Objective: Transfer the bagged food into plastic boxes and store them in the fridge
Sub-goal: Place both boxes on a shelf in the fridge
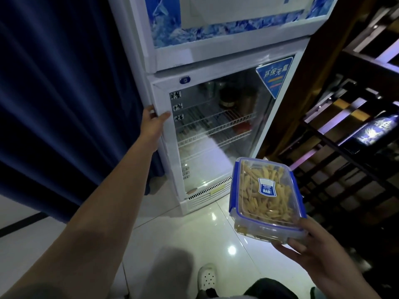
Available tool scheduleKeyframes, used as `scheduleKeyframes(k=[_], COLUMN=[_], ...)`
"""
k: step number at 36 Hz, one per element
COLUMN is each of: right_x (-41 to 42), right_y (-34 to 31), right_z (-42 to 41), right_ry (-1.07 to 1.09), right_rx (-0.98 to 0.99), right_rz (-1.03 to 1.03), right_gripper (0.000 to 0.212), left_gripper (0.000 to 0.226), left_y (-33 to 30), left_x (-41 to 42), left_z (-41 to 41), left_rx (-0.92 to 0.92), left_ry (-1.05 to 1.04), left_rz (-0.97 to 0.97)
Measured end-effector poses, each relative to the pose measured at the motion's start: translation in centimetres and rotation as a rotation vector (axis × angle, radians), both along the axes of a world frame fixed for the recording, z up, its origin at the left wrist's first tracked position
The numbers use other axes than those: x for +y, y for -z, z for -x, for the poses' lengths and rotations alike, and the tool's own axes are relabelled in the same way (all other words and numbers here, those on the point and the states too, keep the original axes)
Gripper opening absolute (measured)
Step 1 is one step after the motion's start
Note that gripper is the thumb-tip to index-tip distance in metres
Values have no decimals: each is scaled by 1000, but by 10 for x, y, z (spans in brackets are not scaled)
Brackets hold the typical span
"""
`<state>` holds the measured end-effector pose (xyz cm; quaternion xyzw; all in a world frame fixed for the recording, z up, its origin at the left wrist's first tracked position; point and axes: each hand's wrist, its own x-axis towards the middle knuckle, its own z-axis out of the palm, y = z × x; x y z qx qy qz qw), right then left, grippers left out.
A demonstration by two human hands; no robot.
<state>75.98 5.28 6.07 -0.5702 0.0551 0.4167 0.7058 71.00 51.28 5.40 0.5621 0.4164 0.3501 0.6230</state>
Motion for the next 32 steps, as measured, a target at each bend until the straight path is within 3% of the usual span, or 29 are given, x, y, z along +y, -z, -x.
scheduleKeyframes(k=[6, 16, 22, 26, 32], right_x=[-4, -67, -137, -192, -265], right_y=[5, 12, 4, 0, 3], right_z=[-18, -53, -59, -57, -55], right_ry=[38, 65, 119, 175, 271], right_rx=[26, -24, -52, -56, -65], right_rz=[6, -22, -17, -9, 7], right_gripper=[35, 57, 54, 54, 38], left_gripper=[41, 45, 56, 44, 55], left_y=[3, 17, 13, 13, 18], left_x=[-44, -212, -288, -340, -410], left_z=[14, 48, 14, -24, -89], left_rx=[-11, -22, 118, 94, 41], left_ry=[-22, 91, 321, 465, 625], left_rz=[-34, -112, -159, -212, -189])
